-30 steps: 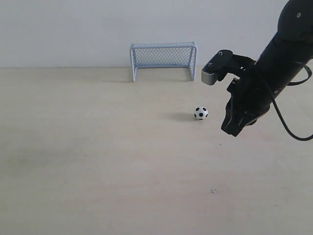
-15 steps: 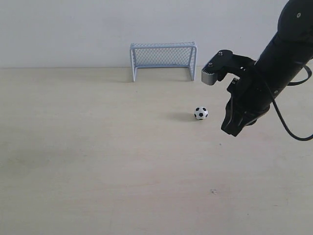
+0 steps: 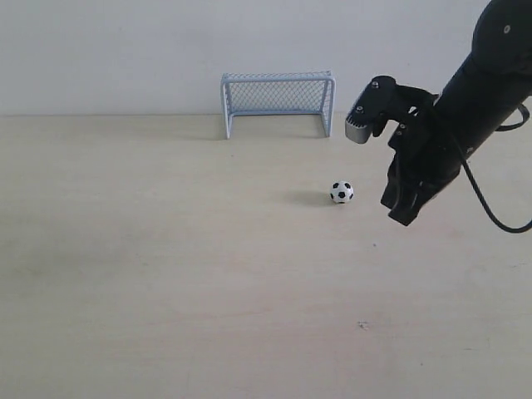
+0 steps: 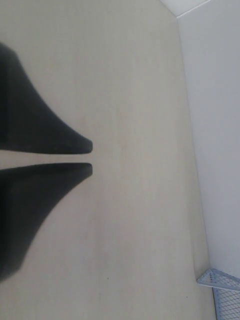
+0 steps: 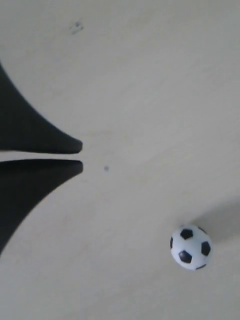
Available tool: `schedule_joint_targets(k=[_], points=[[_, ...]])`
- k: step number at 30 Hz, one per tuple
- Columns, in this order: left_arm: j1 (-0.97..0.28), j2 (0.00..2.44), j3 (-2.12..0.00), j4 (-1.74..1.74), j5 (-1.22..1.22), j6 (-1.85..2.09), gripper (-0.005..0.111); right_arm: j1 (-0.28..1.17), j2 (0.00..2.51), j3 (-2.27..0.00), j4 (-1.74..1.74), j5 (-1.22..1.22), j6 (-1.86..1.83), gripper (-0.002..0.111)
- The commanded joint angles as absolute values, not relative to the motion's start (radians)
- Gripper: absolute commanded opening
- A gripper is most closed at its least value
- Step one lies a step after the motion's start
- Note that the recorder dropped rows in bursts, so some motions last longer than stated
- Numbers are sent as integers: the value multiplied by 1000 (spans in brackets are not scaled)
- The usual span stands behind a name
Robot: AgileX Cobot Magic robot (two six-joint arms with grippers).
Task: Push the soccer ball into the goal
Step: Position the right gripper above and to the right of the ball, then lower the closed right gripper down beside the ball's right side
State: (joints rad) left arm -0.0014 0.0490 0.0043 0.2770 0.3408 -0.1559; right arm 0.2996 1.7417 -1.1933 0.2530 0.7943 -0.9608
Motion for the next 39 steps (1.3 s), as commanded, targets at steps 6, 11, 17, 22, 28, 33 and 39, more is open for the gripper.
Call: schedule_joint_targets(k=[6, 11, 17, 22, 28, 33, 39], points=[[-9, 54, 0, 277, 337, -165, 6, 300, 1742, -1199, -55, 632, -1061, 0], [-9, 54, 0, 277, 337, -165, 6, 300, 1767, -1199, -135, 574, -1220, 0], [-9, 54, 0, 277, 337, -165, 6, 300, 1787, -1209, -137, 541, -1543, 0], [-9, 54, 0, 277, 337, -165, 6, 300, 1848, -1342, -124, 667, -1588, 0], [-9, 54, 0, 277, 337, -165, 6, 300, 1930, -1517, -40, 886, -1682, 0], [-9, 54, 0, 277, 337, -165, 6, 300, 1978, -1625, 12, 1010, -1740, 0], [-9, 54, 0, 277, 337, -165, 6, 299, 2044, -1740, 49, 1187, -1786, 0]])
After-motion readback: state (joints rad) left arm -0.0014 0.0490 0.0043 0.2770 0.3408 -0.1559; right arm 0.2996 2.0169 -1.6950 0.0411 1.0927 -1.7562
